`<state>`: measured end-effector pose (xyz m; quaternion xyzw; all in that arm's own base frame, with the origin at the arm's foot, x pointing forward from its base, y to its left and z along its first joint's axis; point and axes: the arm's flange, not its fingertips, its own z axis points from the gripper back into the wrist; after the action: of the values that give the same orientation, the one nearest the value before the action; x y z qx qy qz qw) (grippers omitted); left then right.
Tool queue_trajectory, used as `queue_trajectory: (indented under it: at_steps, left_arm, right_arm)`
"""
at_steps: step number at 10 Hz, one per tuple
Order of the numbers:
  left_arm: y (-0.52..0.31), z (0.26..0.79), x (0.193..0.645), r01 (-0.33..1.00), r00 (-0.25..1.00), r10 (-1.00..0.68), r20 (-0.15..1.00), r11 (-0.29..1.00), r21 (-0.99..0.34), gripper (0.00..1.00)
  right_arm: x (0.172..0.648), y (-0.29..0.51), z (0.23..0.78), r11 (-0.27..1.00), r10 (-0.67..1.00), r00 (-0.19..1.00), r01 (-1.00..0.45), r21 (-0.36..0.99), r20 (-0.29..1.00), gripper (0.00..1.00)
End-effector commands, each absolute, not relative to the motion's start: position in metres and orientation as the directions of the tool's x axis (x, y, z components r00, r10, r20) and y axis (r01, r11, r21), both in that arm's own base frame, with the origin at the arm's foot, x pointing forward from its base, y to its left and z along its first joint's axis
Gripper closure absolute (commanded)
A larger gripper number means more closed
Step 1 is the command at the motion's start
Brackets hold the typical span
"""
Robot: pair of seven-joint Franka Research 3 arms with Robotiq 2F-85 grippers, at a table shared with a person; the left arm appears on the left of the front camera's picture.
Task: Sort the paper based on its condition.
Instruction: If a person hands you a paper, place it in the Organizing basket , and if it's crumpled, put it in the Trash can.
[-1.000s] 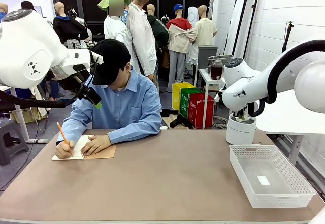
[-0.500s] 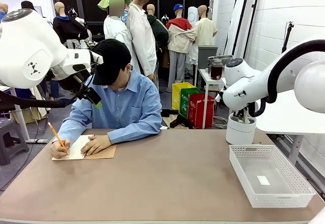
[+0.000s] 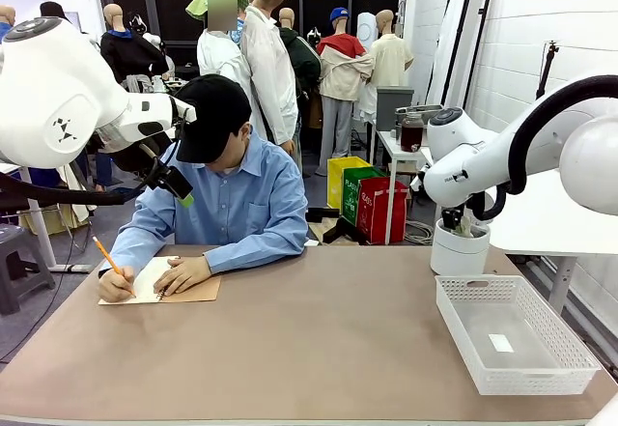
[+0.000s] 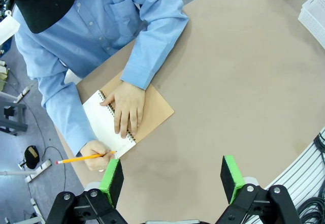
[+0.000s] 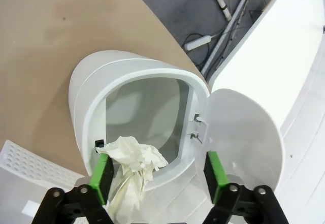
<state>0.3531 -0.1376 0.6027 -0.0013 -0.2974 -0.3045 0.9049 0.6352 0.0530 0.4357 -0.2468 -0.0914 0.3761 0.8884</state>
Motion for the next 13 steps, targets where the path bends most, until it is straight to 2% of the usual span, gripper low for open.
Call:
queue_trajectory:
  at_steps: [1,10,13]
  left_arm:
    - [-0.137,0.604,0.353,0.557,0.633,-0.554,0.541,0.811,0.179,0.0]
    - [-0.137,0.604,0.353,0.557,0.633,-0.554,0.541,0.811,0.179,0.0]
    - [-0.137,0.604,0.353,0.557,0.633,-0.554,0.541,0.811,0.179,0.0]
  right_arm:
    - [0.643,0.058,0.439,0.603,0.684,0.729,-0.584,-0.543,-0.025,0.0]
    - [0.64,0.078,0.459,0.594,0.706,0.707,-0.616,-0.517,-0.032,0.0]
    - [0.64,0.065,0.455,0.598,0.715,0.7,-0.606,-0.525,0.006,0.0]
